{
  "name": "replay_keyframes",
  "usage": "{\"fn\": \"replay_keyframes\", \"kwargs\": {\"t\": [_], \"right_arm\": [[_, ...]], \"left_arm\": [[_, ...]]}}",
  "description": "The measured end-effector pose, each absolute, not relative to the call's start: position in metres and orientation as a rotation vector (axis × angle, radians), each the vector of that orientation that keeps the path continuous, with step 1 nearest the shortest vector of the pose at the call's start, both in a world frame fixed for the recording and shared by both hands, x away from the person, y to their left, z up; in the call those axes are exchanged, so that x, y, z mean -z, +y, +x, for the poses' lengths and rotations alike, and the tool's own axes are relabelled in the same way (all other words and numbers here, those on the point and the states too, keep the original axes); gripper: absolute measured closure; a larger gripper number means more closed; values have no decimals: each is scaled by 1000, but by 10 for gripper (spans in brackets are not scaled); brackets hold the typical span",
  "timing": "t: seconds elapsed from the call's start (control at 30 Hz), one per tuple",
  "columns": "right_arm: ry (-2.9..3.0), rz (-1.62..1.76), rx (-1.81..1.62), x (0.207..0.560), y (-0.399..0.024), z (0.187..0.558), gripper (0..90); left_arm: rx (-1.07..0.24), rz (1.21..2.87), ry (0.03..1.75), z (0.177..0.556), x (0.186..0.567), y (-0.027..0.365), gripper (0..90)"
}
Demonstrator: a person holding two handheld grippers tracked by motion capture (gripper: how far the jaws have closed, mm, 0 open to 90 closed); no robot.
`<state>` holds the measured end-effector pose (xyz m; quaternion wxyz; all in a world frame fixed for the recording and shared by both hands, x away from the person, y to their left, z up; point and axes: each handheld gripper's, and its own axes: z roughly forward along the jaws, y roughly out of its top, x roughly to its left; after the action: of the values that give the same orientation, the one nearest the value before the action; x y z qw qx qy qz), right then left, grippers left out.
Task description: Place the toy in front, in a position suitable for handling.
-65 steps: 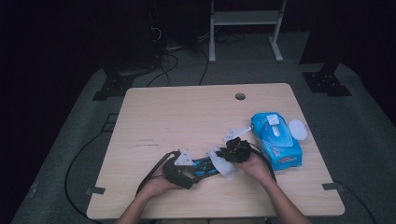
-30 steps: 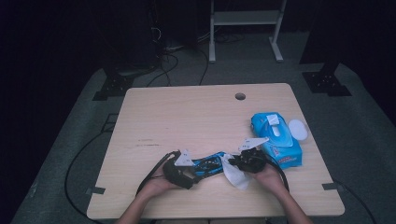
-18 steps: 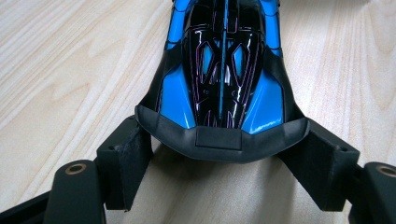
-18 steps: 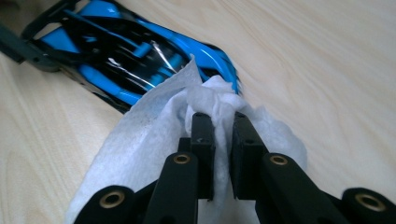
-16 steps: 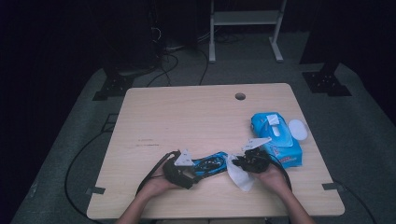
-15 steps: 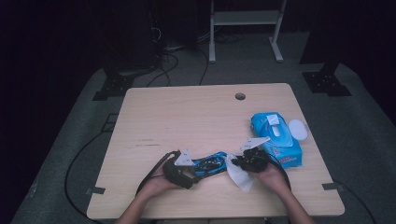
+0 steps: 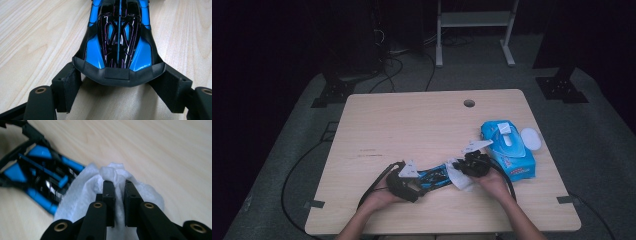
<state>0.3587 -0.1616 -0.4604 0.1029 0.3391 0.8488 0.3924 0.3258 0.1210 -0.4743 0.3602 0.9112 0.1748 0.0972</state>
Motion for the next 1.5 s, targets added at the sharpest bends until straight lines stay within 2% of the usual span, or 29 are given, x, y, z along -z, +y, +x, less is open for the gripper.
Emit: {"fn": "replay_keyframes", "kwargs": {"t": [0.27, 0.53, 0.87, 0.9, 1.07, 1.13, 1.17, 1.2, 1.23, 1.5], "right_arm": [[2567, 941, -1104, 459, -173, 332, 818], [2566, 973, -1100, 461, -174, 336, 812], [2581, 939, -1165, 453, -170, 328, 679], [2586, 920, -1166, 452, -165, 327, 636], [2579, 888, -1176, 453, -151, 330, 604], [2577, 864, -1175, 456, -144, 330, 623], [2567, 846, -1165, 456, -141, 330, 709], [2567, 846, -1165, 456, -141, 330, 709], [2563, 856, -1165, 456, -147, 331, 761], [2546, 1014, -1149, 465, -176, 334, 799]], "left_arm": [[-259, 2357, 452, 326, 473, 120, 260], [-261, 2354, 453, 325, 474, 120, 260], [-263, 2356, 451, 325, 474, 120, 259], [-262, 2355, 453, 325, 474, 120, 259], [-264, 2354, 453, 325, 474, 120, 259], [-264, 2355, 453, 325, 474, 120, 259], [-261, 2356, 451, 325, 474, 120, 259], [-261, 2356, 451, 325, 474, 120, 260], [-265, 2352, 451, 325, 474, 120, 260], [-265, 2358, 450, 326, 473, 120, 259]]}}
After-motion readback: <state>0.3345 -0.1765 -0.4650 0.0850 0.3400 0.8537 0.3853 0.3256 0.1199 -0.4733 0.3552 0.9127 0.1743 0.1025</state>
